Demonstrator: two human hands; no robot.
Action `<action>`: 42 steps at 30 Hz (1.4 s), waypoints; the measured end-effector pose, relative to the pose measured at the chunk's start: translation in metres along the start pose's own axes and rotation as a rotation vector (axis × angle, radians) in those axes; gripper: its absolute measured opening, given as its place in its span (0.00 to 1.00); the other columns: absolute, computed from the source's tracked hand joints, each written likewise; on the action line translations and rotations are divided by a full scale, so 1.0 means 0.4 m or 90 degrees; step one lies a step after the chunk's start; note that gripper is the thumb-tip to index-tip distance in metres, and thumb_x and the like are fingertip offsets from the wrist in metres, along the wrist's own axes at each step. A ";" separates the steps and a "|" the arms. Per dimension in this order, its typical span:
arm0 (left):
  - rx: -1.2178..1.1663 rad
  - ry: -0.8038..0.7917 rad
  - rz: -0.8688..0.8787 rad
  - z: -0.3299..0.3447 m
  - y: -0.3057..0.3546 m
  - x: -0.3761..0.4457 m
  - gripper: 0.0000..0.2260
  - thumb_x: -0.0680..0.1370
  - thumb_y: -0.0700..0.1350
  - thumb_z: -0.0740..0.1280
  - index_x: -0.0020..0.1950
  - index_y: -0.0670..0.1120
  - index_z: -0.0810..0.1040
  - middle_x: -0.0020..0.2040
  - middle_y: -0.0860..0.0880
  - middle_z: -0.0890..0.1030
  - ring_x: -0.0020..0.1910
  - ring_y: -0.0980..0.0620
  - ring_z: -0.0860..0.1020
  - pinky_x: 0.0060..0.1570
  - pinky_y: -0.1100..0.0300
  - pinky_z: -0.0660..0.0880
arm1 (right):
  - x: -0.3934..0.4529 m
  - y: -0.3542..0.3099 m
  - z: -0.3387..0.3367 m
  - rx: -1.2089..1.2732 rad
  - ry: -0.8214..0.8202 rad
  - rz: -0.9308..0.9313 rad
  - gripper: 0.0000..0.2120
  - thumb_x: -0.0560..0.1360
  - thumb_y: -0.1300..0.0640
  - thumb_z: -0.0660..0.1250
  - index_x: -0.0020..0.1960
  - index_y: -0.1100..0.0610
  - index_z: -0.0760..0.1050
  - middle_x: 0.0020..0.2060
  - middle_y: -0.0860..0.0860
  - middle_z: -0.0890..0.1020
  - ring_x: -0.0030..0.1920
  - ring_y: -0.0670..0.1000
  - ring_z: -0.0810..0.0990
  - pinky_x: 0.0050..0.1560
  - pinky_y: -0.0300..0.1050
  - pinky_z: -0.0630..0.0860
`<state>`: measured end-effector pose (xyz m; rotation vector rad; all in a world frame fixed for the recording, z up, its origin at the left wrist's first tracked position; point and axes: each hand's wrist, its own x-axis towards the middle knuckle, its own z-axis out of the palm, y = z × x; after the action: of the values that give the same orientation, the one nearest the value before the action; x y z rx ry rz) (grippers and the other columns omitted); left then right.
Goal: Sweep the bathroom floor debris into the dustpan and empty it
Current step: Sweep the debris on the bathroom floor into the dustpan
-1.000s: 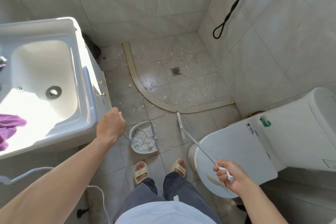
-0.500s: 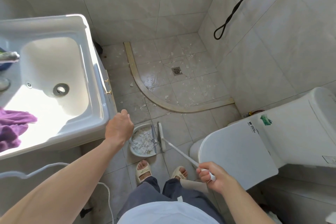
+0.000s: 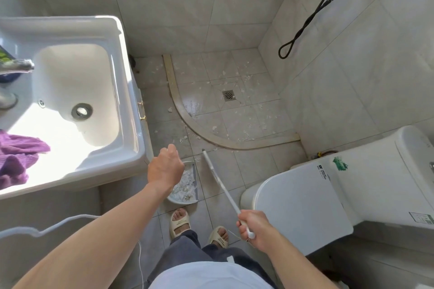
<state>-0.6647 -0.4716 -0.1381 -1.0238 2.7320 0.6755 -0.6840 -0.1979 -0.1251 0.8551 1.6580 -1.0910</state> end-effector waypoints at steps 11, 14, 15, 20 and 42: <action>0.002 0.017 -0.013 -0.019 -0.051 -0.043 0.08 0.81 0.42 0.54 0.44 0.44 0.68 0.39 0.44 0.76 0.34 0.42 0.76 0.33 0.52 0.71 | -0.008 -0.036 -0.165 0.203 -0.157 0.079 0.04 0.81 0.63 0.58 0.48 0.63 0.68 0.29 0.57 0.73 0.18 0.43 0.65 0.14 0.31 0.60; -0.011 0.018 -0.017 -0.025 -0.070 -0.065 0.09 0.82 0.44 0.53 0.46 0.44 0.69 0.42 0.44 0.77 0.37 0.41 0.77 0.37 0.50 0.75 | -0.023 -0.058 -0.172 0.155 -0.138 0.014 0.03 0.81 0.63 0.59 0.51 0.63 0.69 0.33 0.58 0.73 0.19 0.44 0.65 0.15 0.31 0.60; -0.019 0.020 -0.022 -0.030 -0.077 -0.071 0.09 0.83 0.44 0.52 0.46 0.44 0.69 0.43 0.43 0.77 0.38 0.40 0.78 0.39 0.49 0.76 | -0.023 -0.067 -0.170 0.126 -0.127 -0.010 0.04 0.81 0.63 0.59 0.50 0.64 0.70 0.33 0.58 0.73 0.19 0.44 0.66 0.15 0.32 0.60; -0.039 0.024 -0.035 -0.042 -0.104 -0.086 0.10 0.83 0.45 0.52 0.49 0.44 0.71 0.47 0.43 0.79 0.42 0.38 0.79 0.41 0.49 0.75 | -0.013 -0.128 -0.168 0.035 -0.054 -0.080 0.04 0.81 0.65 0.60 0.51 0.67 0.72 0.32 0.58 0.74 0.19 0.44 0.66 0.15 0.33 0.61; -0.069 0.079 -0.386 -0.023 -0.013 -0.100 0.12 0.82 0.44 0.53 0.53 0.39 0.72 0.51 0.37 0.79 0.48 0.35 0.77 0.44 0.48 0.71 | 0.201 -0.331 -0.146 -0.175 0.021 -0.031 0.10 0.76 0.73 0.52 0.41 0.67 0.70 0.31 0.58 0.70 0.16 0.46 0.65 0.17 0.32 0.61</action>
<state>-0.6309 -0.4557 -0.1202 -1.8520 2.2852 0.6641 -0.8463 -0.1867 -0.1555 0.6606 1.8138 -0.8586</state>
